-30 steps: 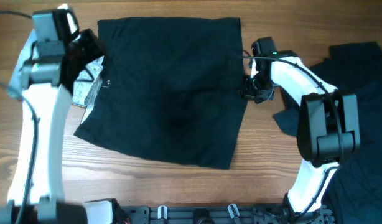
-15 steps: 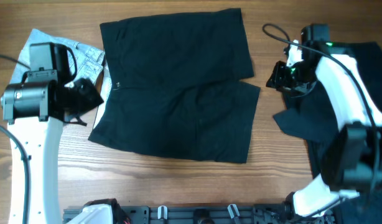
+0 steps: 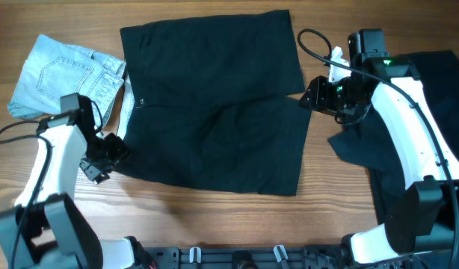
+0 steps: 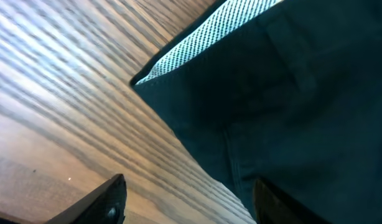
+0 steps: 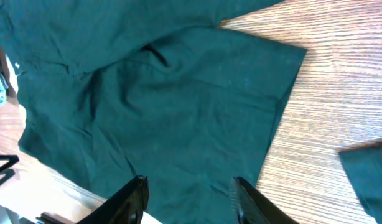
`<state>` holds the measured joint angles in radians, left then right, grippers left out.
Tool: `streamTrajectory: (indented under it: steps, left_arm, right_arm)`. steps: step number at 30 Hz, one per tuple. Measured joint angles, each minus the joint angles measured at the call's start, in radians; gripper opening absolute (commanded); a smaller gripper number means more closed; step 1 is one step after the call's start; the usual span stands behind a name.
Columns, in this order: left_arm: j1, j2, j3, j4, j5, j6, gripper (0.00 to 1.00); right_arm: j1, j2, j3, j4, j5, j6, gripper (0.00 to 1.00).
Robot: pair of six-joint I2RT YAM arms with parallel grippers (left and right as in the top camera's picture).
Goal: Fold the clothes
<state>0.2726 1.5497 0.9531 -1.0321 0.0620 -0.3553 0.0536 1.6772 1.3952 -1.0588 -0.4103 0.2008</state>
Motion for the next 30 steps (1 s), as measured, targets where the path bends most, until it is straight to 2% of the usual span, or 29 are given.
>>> streamTrajectory:
  steps: [4,7,11,13,14,15,20,24,29,30]
  left_arm:
    - [0.000,0.081,-0.002,0.009,0.010,0.021,0.47]
    - [0.000,0.126,-0.021,0.066,0.009,0.029,0.43]
    - [0.000,0.128,-0.049,0.124,-0.016,0.029,0.32]
    - [0.000,0.128,-0.050,0.139,-0.030,0.029,0.19]
    - [0.000,0.128,-0.051,0.147,-0.038,0.033,0.07]
    - [0.000,0.128,-0.051,0.151,-0.042,0.032,0.04]
    - [0.000,0.128,-0.051,0.138,-0.052,0.032,0.04]
    - [0.000,0.128,-0.051,0.135,-0.045,0.032,0.04]
    - [0.000,0.128,-0.051,0.135,-0.045,0.032,0.04]
    - [0.000,0.128,-0.051,0.135,-0.045,0.032,0.04]
  right_arm:
    - [0.000,0.000,-0.025,0.026,0.006,0.007,0.56]
    - [0.000,0.000,-0.115,0.078,0.010,0.029,0.56]
    - [0.000,0.000,-0.229,0.121,0.011,0.052,0.56]
    - [0.000,0.000,-0.256,0.137,0.011,0.067,0.56]
    - [0.000,0.000,-0.272,0.145,0.011,0.071,0.56]
    - [0.000,0.000,-0.284,0.143,0.011,0.072,0.56]
    - [0.000,0.000,-0.363,0.105,0.010,0.083,0.56]
    - [0.000,0.000,-0.518,0.064,-0.055,0.086,0.55]
    - [0.053,0.001,-0.630,0.145,-0.147,0.117,0.56]
    - [0.073,0.001,-0.648,0.179,-0.153,0.135,0.53]
